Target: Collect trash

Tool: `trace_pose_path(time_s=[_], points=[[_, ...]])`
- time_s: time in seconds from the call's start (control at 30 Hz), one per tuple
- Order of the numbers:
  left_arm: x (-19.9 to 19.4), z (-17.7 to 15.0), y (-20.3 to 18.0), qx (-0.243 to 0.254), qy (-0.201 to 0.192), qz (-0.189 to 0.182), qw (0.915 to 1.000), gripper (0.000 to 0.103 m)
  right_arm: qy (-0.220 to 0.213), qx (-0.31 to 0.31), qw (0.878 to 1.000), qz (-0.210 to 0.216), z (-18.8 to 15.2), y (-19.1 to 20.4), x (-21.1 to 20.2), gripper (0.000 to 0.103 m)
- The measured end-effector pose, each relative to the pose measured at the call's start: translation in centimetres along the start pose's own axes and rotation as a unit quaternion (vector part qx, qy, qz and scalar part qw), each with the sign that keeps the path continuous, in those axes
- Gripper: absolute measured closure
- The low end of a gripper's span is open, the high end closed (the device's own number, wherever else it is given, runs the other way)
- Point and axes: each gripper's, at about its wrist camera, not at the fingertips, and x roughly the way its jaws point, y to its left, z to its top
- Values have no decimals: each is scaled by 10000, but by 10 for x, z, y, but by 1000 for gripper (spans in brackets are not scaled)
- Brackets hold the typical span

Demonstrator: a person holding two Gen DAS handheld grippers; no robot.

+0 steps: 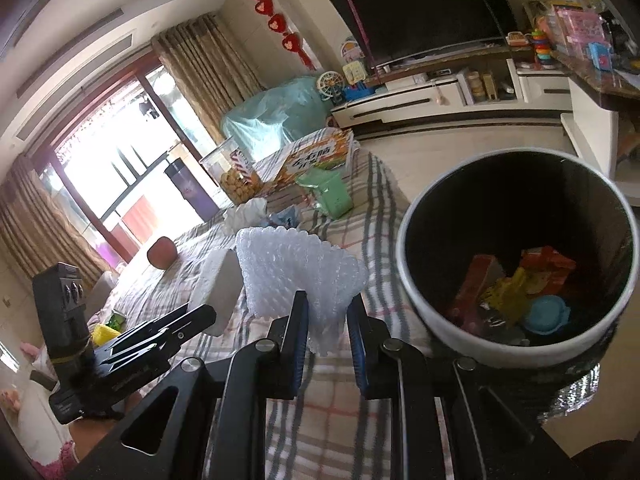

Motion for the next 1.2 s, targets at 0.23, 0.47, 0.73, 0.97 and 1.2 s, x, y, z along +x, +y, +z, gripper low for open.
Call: trace_pose_path(time_s=[0.23, 0.47, 0.73, 0.97, 1.2], points=[[10, 7, -23, 191, 61, -199, 9996, 62, -155, 53, 9997, -175, 5, -17, -19, 84], [22, 14, -46, 384, 103, -383, 9985, 62, -268, 173, 9986, -410, 9, -39, -35, 84], [39, 24, -72, 574, 157, -570, 9966, 62, -336, 270, 9967, -685, 11, -59, -47, 84], [53, 29, -91, 746, 208, -675, 9947, 62, -365, 325, 9952, -851, 14, -73, -54, 84], [68, 34, -106, 857, 274, -765, 9930, 62, -376, 348, 9937, -998, 16, -83, -57, 84]])
